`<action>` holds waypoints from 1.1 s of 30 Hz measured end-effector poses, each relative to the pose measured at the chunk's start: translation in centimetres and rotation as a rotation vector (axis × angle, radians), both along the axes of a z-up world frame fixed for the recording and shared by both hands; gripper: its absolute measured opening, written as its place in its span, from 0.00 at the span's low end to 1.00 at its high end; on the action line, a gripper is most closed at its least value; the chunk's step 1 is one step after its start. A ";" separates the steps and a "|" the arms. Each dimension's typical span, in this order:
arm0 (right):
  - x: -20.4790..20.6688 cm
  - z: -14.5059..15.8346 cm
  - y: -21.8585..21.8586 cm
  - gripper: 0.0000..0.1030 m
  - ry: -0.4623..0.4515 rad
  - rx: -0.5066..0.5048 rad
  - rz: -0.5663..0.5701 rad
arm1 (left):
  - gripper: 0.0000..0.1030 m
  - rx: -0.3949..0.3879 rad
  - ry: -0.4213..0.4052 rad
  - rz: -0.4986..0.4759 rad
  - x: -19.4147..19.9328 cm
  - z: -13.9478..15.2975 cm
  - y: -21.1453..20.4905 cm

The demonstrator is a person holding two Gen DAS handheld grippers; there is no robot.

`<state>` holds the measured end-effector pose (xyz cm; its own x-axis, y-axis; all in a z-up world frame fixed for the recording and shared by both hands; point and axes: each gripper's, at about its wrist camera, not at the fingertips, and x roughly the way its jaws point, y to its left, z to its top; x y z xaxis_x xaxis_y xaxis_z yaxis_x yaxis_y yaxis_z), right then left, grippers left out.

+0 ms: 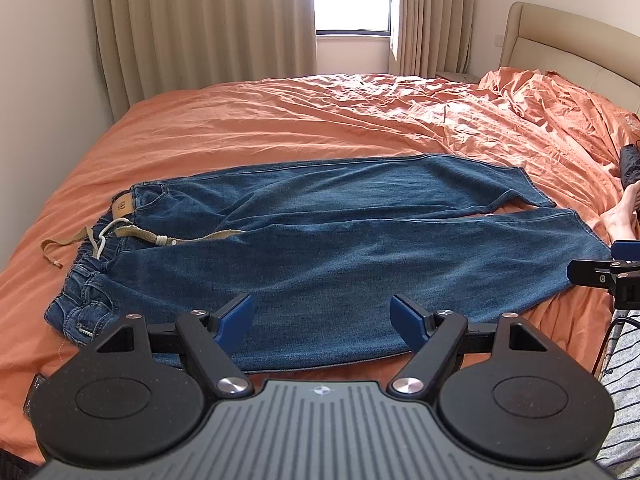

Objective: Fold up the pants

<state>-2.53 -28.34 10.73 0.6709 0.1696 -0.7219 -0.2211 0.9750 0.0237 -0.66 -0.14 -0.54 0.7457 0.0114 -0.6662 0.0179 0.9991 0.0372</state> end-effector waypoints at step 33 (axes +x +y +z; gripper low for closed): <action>-0.2 -0.1 0.8 0.79 0.010 -0.017 0.033 | 0.88 -0.001 0.005 0.005 -0.2 0.2 0.2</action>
<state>-2.75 -27.58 10.66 0.6580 0.1786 -0.7315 -0.2526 0.9675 0.0091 -0.88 0.02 -0.39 0.7421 0.0144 -0.6701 0.0128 0.9993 0.0357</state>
